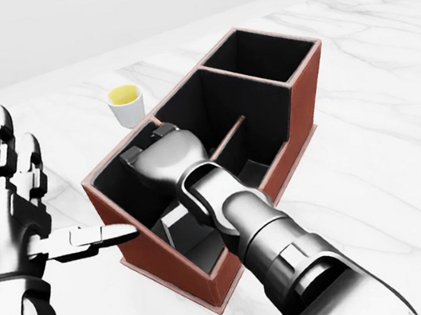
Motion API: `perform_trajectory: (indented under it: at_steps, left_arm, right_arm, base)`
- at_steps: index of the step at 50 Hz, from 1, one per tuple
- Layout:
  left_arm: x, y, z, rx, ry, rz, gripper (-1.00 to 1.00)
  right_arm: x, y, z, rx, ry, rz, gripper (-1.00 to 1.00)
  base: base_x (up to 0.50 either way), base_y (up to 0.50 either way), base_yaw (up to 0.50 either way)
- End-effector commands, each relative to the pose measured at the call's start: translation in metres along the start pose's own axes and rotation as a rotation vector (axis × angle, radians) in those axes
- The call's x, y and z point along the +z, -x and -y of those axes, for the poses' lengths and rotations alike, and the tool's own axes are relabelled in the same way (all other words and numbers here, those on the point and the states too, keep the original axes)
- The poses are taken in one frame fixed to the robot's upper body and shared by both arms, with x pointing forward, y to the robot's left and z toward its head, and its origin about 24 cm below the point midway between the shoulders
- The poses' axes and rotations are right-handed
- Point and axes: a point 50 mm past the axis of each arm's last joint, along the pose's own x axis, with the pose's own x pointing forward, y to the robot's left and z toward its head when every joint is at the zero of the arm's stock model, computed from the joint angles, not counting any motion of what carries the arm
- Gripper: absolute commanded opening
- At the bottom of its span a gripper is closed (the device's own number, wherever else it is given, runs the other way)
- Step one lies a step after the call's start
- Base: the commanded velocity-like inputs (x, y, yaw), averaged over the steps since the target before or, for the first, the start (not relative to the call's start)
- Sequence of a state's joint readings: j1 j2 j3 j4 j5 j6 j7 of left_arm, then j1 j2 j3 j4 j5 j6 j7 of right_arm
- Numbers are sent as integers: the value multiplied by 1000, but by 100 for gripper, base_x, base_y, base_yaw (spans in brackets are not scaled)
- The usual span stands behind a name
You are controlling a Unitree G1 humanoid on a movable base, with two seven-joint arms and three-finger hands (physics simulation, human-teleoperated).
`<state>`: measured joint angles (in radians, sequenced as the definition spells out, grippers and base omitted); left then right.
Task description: Pick up the book and place it in the left compartment of the caddy.
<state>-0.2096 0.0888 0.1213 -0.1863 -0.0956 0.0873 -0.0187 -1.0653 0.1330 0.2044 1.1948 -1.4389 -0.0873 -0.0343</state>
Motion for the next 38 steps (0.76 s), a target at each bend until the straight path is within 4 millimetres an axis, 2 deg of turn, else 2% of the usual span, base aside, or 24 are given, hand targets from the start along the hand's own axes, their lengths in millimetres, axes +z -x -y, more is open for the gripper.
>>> perform_trajectory:
  at_steps: [1,3,7,14,17,20,23,28,29,30,32,38]
  left_arm:
    - [5,-2,-1,2,1,19,100]
    - [5,-2,0,2,1,23,100]
    - [7,-2,0,1,0,32,100]
    - [11,-4,-1,3,-2,47,100]
    - [14,-4,-1,3,-2,58,100]
    - [15,-4,-1,4,-2,64,100]
    - [16,-4,-2,7,-4,67,100]
    - [20,-4,-3,11,-5,83,100]
    - [21,-4,-3,11,-5,87,100]
    - [21,-3,-3,11,-5,87,100]
    - [22,-4,-3,11,-5,92,100]
    - [25,-4,-5,16,-5,106,100]
  right_arm:
    - [-1,2,50,-126,-112,20,67]
    - [-2,17,50,-121,-228,52,67]
    - [0,38,54,-101,-335,119,69]
    - [5,59,70,-140,-478,244,69]
    - [0,66,74,-185,-529,265,69]
    - [-2,92,69,-247,-624,321,69]
    - [-14,112,64,-312,-668,316,69]
    - [-33,124,64,-408,-772,315,73]
    - [-43,127,63,-435,-816,309,80]
    - [-43,128,63,-439,-815,311,80]
    - [-51,132,61,-460,-839,299,100]
    - [-71,150,41,-466,-909,245,100]
  base:
    - [0,0,0]
    - [0,0,0]
    - [0,0,0]
    - [0,0,0]
    - [0,0,0]
    - [0,0,0]
    - [0,0,0]
    - [0,0,0]
    - [0,0,0]
    - [0,0,0]
    - [0,0,0]
    - [0,0,0]
